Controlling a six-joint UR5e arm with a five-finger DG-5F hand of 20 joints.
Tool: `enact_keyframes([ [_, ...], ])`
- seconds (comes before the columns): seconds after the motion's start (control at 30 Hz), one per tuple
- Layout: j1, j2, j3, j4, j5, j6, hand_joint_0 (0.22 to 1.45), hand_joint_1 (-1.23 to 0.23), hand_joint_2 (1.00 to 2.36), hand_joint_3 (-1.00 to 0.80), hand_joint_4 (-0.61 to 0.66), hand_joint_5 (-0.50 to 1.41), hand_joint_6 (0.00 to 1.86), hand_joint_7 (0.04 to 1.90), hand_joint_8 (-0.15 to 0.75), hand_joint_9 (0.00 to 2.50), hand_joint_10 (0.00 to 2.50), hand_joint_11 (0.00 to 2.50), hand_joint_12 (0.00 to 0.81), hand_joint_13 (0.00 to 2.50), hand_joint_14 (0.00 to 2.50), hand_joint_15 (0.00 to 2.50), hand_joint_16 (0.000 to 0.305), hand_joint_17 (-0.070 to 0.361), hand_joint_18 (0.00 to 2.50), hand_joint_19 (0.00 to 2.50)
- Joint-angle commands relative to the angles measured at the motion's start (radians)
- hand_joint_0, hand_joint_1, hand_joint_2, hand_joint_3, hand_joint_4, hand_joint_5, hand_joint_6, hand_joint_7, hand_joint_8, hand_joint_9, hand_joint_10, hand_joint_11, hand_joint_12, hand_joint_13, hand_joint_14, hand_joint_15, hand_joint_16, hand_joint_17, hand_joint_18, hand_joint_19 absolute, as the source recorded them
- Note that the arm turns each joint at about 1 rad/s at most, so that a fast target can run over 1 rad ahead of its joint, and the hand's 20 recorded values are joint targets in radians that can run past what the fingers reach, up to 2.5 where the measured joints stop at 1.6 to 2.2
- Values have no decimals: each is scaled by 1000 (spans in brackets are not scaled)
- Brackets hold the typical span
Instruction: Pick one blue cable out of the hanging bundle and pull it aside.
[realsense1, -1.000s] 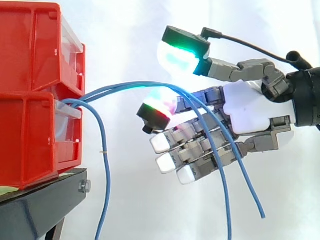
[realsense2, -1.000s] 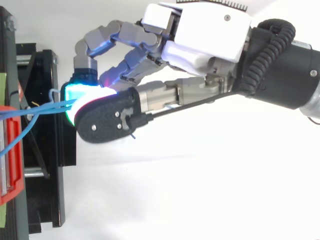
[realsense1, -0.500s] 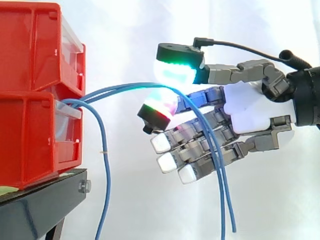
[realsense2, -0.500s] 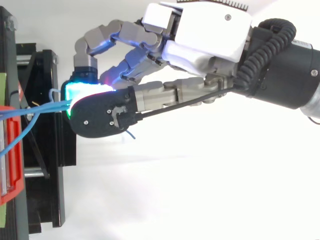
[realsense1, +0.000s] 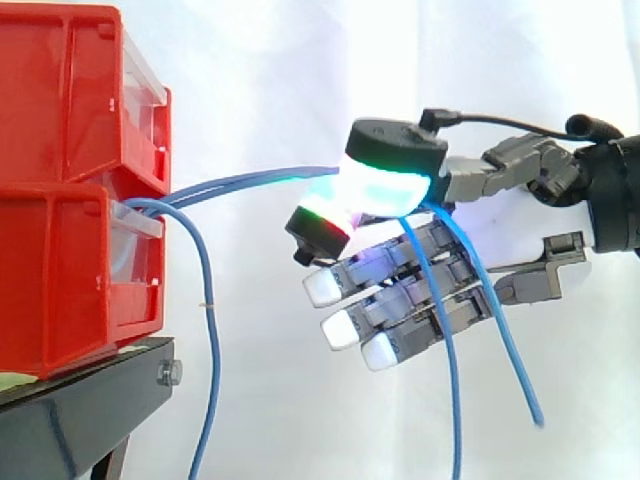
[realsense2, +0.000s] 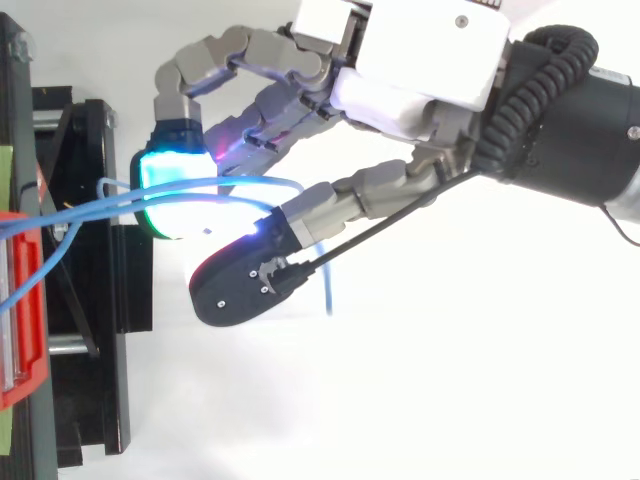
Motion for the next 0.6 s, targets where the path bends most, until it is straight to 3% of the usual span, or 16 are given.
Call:
enact_keyframes([
  [0.0,-1,5,0,-2,0,-6,484,-860,1000,-500,-12,-140,880,1193,224,891,16,447,393,795,15,382,53,119,714,380],
  [0.17,-1,8,0,-4,0,-12,405,-678,1000,-500,21,-130,857,1131,271,940,12,428,434,827,13,396,63,142,763,410],
  [0.5,-1,8,0,-4,0,-12,379,-597,1000,-500,58,-125,815,1096,296,934,12,416,457,826,15,397,70,156,771,436],
  [0.57,-1,8,0,-4,0,-12,418,-584,1000,-500,42,-125,807,1127,284,921,13,427,438,811,14,395,65,147,736,454],
])
